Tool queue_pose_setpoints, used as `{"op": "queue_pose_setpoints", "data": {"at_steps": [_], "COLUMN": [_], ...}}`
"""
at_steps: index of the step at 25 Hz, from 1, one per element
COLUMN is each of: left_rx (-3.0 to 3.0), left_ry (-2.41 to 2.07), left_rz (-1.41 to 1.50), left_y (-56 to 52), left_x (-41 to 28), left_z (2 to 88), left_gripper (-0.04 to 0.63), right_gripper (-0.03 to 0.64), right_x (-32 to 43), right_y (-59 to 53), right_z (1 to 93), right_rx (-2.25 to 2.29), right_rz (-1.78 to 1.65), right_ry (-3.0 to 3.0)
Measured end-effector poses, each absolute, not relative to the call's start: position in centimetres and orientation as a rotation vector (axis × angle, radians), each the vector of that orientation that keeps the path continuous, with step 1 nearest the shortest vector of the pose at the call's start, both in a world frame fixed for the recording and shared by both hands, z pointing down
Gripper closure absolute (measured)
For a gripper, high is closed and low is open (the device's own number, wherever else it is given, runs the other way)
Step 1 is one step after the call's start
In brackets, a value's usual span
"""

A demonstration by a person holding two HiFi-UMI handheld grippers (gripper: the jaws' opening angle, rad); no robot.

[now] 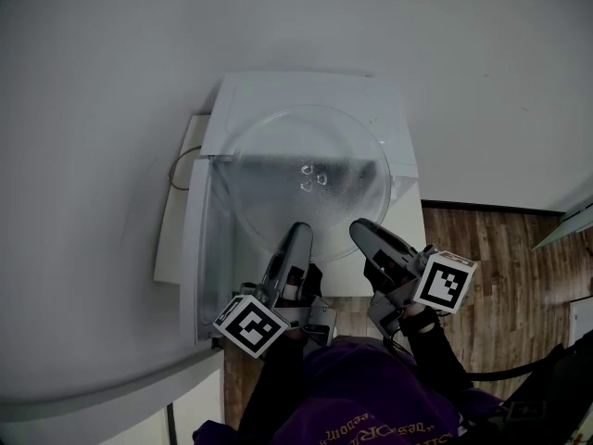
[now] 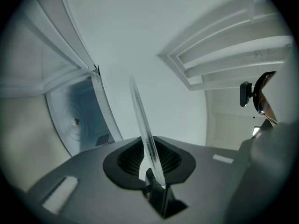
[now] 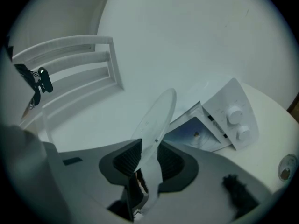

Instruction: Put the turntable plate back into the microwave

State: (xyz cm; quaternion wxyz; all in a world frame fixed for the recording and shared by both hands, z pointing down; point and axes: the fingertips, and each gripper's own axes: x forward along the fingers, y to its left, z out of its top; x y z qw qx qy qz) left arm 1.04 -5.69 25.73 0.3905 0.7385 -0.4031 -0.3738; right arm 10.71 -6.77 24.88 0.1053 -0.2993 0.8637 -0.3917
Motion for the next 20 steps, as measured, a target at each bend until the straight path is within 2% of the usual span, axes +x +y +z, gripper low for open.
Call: {"op": "queue_pose_setpoints", "data": {"at_steps": [20], "left_rx": [1.804], "left_ry": [-1.096], "left_rz": [-0.957], "left_y": [-4.1], "left_x": [0.2], "left_z": [26.2], "left_gripper": [0.538], "right_gripper": [0.505], "right_x": [9.7], "right_y": [-5.8], "right_z": [25.4], "right_rx": [-0.805], "right_rz": [-1.237], "right_ry": [2.576]}}
